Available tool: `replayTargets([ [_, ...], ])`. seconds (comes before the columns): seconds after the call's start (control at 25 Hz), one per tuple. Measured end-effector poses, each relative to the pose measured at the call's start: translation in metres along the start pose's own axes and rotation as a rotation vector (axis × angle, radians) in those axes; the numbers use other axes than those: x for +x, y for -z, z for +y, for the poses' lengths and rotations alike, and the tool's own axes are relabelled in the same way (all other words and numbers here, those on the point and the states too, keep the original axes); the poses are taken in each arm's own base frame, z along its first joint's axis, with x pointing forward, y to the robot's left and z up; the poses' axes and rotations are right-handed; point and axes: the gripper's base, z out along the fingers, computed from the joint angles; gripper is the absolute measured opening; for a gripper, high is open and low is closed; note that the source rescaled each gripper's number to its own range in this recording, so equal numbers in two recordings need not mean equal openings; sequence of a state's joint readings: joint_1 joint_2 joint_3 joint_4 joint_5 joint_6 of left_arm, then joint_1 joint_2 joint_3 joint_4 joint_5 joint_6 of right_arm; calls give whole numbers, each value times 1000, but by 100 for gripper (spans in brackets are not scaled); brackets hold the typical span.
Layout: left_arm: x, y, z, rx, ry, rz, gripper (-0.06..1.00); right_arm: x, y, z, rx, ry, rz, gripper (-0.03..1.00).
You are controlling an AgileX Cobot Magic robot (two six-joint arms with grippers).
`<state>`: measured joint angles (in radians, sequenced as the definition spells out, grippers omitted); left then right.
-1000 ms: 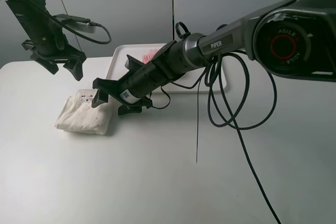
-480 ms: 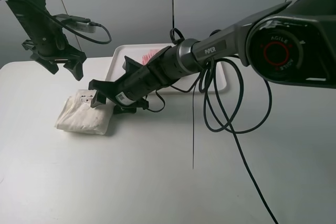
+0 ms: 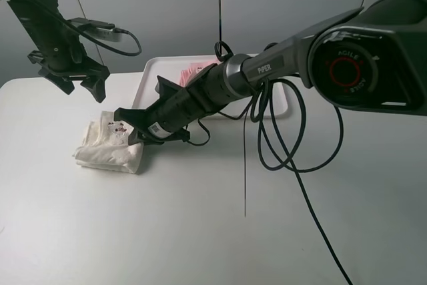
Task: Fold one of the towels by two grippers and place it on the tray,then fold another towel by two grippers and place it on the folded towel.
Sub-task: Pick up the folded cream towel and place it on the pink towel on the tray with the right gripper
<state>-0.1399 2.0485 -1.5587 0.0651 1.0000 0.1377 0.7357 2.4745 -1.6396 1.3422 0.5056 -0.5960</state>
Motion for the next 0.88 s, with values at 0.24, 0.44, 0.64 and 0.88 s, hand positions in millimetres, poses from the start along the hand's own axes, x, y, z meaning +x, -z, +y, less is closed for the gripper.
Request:
replayTargets([
  [0.24, 0, 0, 0, 0, 0, 2, 93, -5, 21, 19, 27, 188, 32, 9],
  [0.44, 0, 0, 0, 0, 0, 2, 93, -23, 58, 38, 54, 278, -11, 9],
  [0.64, 1, 0, 0, 1, 0, 6, 93, -53, 95, 28, 69, 244, -102, 9],
  [0.88, 1, 0, 0, 1, 0, 6, 93, -82, 126, 13, 64, 186, -165, 9],
])
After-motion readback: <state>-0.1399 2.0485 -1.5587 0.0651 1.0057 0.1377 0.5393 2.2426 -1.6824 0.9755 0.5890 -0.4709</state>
